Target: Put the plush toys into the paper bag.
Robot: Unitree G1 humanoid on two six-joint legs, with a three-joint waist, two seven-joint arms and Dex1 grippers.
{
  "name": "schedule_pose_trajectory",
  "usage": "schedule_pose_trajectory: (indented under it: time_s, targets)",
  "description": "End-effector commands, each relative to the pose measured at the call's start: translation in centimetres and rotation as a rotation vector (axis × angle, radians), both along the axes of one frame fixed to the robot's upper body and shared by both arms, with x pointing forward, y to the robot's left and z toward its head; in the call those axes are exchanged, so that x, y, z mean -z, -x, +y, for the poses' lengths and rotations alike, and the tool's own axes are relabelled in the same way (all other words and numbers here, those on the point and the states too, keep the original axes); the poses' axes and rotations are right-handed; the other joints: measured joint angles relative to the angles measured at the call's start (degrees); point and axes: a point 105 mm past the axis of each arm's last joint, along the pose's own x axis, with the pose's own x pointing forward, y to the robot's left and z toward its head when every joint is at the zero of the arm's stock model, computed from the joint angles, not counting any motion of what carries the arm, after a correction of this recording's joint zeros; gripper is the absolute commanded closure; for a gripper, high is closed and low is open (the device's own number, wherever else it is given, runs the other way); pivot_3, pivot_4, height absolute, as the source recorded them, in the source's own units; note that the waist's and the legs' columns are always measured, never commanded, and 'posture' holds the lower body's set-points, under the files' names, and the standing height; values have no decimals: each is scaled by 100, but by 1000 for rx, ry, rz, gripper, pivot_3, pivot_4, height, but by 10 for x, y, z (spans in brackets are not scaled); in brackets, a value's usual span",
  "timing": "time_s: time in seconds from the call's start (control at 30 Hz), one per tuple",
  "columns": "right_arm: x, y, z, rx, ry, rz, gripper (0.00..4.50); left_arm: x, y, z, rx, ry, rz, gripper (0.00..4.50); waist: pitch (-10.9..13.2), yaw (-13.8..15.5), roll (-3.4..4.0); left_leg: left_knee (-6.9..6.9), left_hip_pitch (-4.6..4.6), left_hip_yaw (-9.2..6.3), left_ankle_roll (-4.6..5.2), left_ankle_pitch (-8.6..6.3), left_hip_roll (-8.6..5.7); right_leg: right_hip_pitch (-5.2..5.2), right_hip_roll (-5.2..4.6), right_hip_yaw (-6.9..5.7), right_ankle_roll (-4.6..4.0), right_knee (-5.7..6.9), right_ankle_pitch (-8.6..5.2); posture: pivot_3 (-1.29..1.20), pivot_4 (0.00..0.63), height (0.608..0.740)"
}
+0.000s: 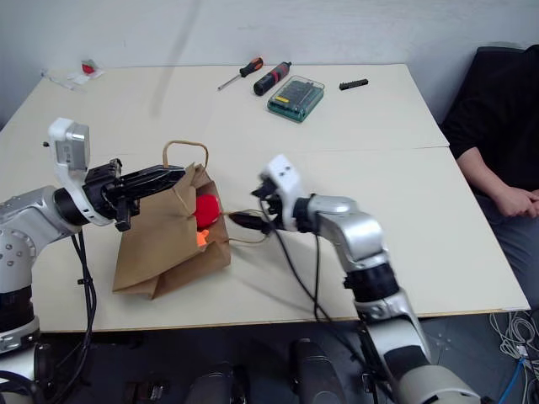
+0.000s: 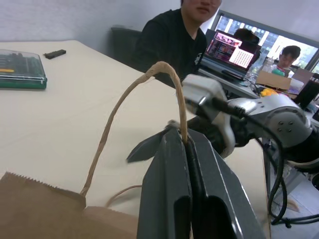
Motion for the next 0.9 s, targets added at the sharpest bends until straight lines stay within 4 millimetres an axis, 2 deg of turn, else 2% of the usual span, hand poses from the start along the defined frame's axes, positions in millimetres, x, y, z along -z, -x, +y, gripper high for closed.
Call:
schedule_pose_trajectory:
  time_s: [0.03, 0.13, 0.2, 0.3, 0.43, 0.53, 0.63, 0.83, 0.9]
  targets:
    - [10, 15, -28, 101, -8, 98, 36, -8, 5, 0, 11, 8, -36, 4500, -1, 1, -1, 0, 0, 0, 0, 0, -1, 1, 1, 1, 0, -2, 0, 0, 150, 740]
    - [31, 22, -33, 149, -18, 205, 36, -8, 5, -1, 18, 11, -32, 4500, -1, -28, -1, -1, 1, 4, 0, 0, -1, 0, 4, 4, 0, -3, 0, 0, 150, 740]
    - [40, 20, -25, 157, -47, 251, 36, -7, 5, -3, 28, 4, -32, 4500, 0, -44, 0, -3, 5, 8, 0, 0, -1, -1, 8, 9, 0, 1, 0, 0, 150, 740]
    - [44, 13, -13, 173, -116, 305, 36, -7, 5, -5, 34, 3, -32, 4500, 0, -37, 0, -5, 11, 10, -3, 2, 0, -1, 13, 15, -1, 5, 0, 0, 150, 740]
    - [48, -3, 15, 169, -225, 396, 36, -9, 4, -7, 41, 1, -34, 4500, -1, -24, -3, -3, 10, 10, -2, 2, -4, 1, 10, 15, 0, 2, 0, 0, 150, 740]
    - [52, -8, 27, 166, -213, 395, 597, -10, 4, -8, 42, 0, -38, 4500, -2, -26, -3, -7, 10, 9, -2, 2, -3, 2, 11, 13, -1, 0, 0, 0, 150, 740]
    - [48, -14, 27, 182, -231, 366, 1591, -10, 5, -8, 41, -2, -40, 4500, -2, -32, -3, -9, 9, 9, -1, 2, -3, 2, 9, 13, 0, -6, 0, 0, 150, 740]
    - [31, -7, 17, 149, -284, 329, 3655, -9, 3, -7, 32, 2, -39, 4500, -1, -27, -2, -9, 7, 8, -2, 2, -2, 1, 9, 13, 0, -5, 0, 0, 150, 740]
    - [28, -4, 15, 139, -293, 324, 4026, -9, 2, -7, 32, 5, -39, 4500, -1, -22, -2, -9, 6, 7, -2, 2, -2, 1, 8, 12, 0, -5, 0, 0, 150, 740]
